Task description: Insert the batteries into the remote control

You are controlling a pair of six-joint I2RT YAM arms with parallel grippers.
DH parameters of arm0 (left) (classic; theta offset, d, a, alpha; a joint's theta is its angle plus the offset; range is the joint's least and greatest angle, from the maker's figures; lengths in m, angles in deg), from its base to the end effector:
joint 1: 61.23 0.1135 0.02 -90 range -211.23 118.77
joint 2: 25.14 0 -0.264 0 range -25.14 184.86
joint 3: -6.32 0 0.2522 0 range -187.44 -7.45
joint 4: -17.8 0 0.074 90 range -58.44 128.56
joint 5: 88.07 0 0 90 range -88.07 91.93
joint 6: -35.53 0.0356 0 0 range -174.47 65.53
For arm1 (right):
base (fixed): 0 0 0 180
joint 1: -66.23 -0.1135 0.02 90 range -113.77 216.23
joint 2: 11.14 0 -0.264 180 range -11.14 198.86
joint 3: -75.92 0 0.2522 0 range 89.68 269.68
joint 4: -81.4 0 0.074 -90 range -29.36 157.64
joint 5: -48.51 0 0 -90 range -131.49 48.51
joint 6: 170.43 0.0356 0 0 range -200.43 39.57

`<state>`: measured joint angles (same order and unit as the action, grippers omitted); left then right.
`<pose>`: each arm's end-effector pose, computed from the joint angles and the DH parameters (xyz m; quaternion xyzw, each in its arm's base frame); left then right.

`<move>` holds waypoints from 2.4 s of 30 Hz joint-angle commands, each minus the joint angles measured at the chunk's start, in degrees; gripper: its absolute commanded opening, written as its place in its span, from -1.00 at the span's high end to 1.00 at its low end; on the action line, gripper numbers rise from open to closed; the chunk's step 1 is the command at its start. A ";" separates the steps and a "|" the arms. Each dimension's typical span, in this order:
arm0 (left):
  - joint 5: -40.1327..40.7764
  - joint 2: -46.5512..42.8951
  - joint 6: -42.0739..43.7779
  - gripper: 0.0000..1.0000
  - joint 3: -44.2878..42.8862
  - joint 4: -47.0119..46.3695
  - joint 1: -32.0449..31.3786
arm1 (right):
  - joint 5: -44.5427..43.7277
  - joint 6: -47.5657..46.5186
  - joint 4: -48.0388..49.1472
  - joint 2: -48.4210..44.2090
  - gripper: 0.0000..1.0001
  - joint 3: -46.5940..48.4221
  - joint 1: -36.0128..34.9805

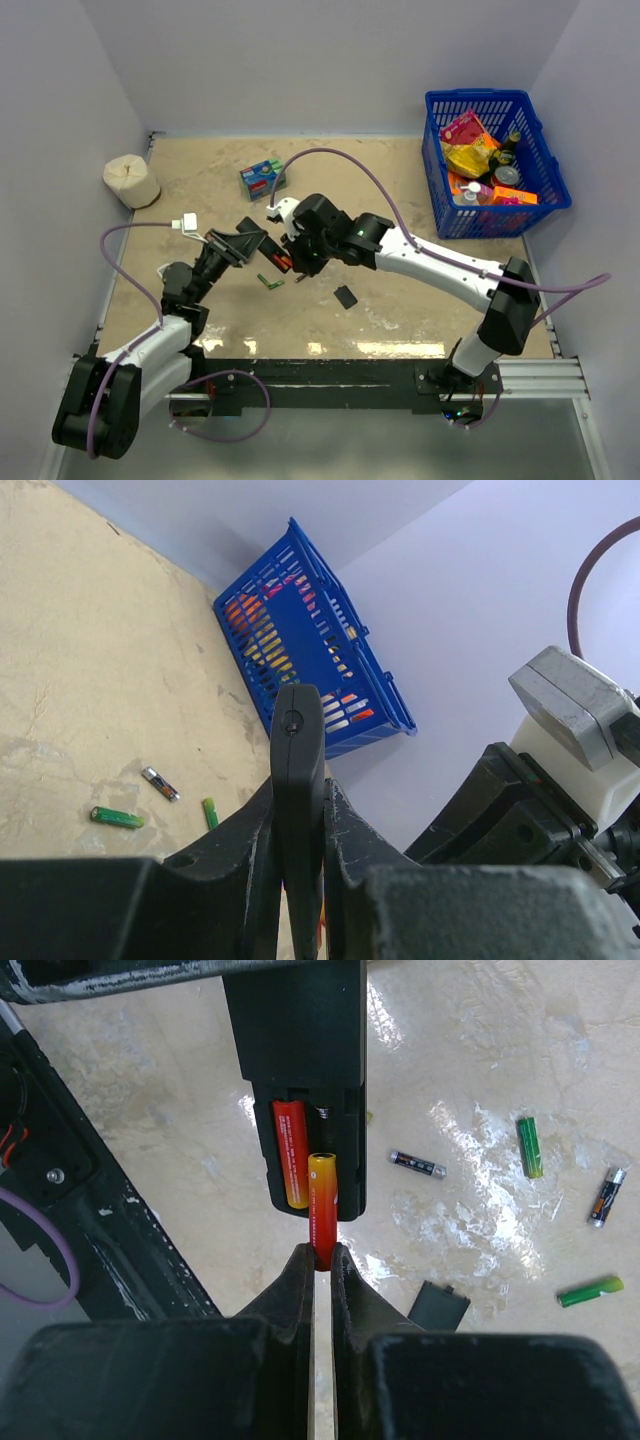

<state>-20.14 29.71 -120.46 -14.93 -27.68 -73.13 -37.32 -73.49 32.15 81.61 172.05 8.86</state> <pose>0.1761 -0.0508 0.2118 -0.1488 0.6184 -0.5729 0.5169 0.1923 0.3051 0.3135 -0.4069 0.8321 0.2283 0.2999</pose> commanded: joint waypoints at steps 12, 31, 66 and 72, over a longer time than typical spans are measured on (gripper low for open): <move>1.50 -0.71 -0.71 1.00 0.81 -5.36 -3.04 | -0.65 4.83 -2.66 2.43 1.00 6.58 -0.38; 5.10 2.28 -9.94 1.00 2.65 -10.98 -4.01 | -1.53 3.34 -8.55 5.34 0.57 11.94 -0.47; 5.99 9.22 -30.06 1.00 3.71 -17.84 -4.01 | 14.01 -8.42 0.32 -13.10 -0.11 2.64 9.09; 3.79 9.22 -30.33 1.00 1.95 -17.13 -4.01 | 24.56 -8.88 8.84 -17.34 -0.11 -6.42 12.80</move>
<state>-14.61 38.79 -149.49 -10.49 -41.14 -76.80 -23.29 -80.70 32.64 66.09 169.15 21.04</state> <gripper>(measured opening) 0.212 0.557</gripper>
